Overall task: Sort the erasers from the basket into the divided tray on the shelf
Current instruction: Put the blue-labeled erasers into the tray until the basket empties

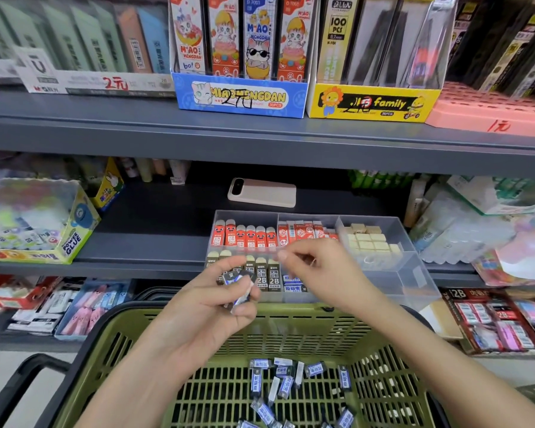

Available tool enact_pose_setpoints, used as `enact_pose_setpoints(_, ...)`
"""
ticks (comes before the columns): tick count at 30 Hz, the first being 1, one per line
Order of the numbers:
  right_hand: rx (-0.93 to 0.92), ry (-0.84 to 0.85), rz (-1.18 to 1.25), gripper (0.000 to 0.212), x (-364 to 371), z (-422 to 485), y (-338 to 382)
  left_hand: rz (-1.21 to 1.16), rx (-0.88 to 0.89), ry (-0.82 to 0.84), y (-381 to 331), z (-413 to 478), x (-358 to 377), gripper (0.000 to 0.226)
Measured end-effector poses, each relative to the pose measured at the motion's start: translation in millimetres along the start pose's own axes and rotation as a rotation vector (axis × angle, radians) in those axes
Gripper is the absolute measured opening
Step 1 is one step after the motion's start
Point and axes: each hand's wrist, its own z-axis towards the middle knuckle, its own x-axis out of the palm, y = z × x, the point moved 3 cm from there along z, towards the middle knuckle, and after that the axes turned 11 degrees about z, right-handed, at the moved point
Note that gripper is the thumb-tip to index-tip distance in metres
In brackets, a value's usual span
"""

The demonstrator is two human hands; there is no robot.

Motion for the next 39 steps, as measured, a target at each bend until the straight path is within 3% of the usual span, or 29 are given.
enact_pose_setpoints(3, -0.031, 0.153, 0.472, 0.011, 4.9, -17.1, 24.2, 0.075, 0.024, 0.027, 2.4, 1.5, 3.4, 0.05)
enact_pose_setpoints(7, 0.062, 0.127, 0.634, 0.017, 5.9, -24.4, 26.5, 0.095, 0.06, 0.036, 5.4, 1.2, 6.7, 0.026)
enact_pose_setpoints(10, 0.147, 0.172, 0.856, 0.014, 5.7, -29.8, 26.6, 0.204, 0.087, 0.061, 7.6, -2.7, 13.4, 0.035)
enact_pose_setpoints(13, 0.15, 0.075, 0.969, 0.02, -0.1, -27.6, 23.3, 0.334, 0.102, 0.012, 10.3, -4.5, 17.8, 0.053)
enact_pose_setpoints(17, 0.251, -0.099, 1.209, 0.013, -25.3, -16.3, 8.5, 0.312, 0.108, -0.044, 6.6, -6.8, 8.1, 0.04)
enact_pose_setpoints(19, 0.317, -0.138, 1.076, 0.006, -34.7, -11.8, -3.5, 0.3, 0.112, -0.058, 3.6, -7.7, 0.1, 0.038)
enact_pose_setpoints(22, 0.328, -0.076, 0.562, 0.022, -35.4, -6.4, -22.7, 0.313, 0.126, -0.087, 1.2, -8.0, -9.1, 0.036)
enact_pose_setpoints(25, 0.292, -0.026, 0.031, 0.013, -27.8, 1.3, -32.0, 0.332, 0.142, -0.107, 2.0, -6.8, -15.6, 0.034)
enact_pose_setpoints(28, 0.275, -0.036, -0.276, 0.016, -16.0, 6.7, -32.6, 0.33, 0.138, -0.106, 3.6, -5.6, -20.7, 0.033)
enact_pose_setpoints(34, 0.234, -0.087, -0.417, 0.018, 1.7, 7.4, -32.4, 0.347, 0.148, -0.128, 4.8, -1.8, -28.6, 0.036)
enact_pose_setpoints(39, 0.25, -0.142, -0.338, 0.021, 1.8, 5.9, -37.3, 0.348, 0.151, -0.113, 6.0, 0.3, -32.9, 0.036)
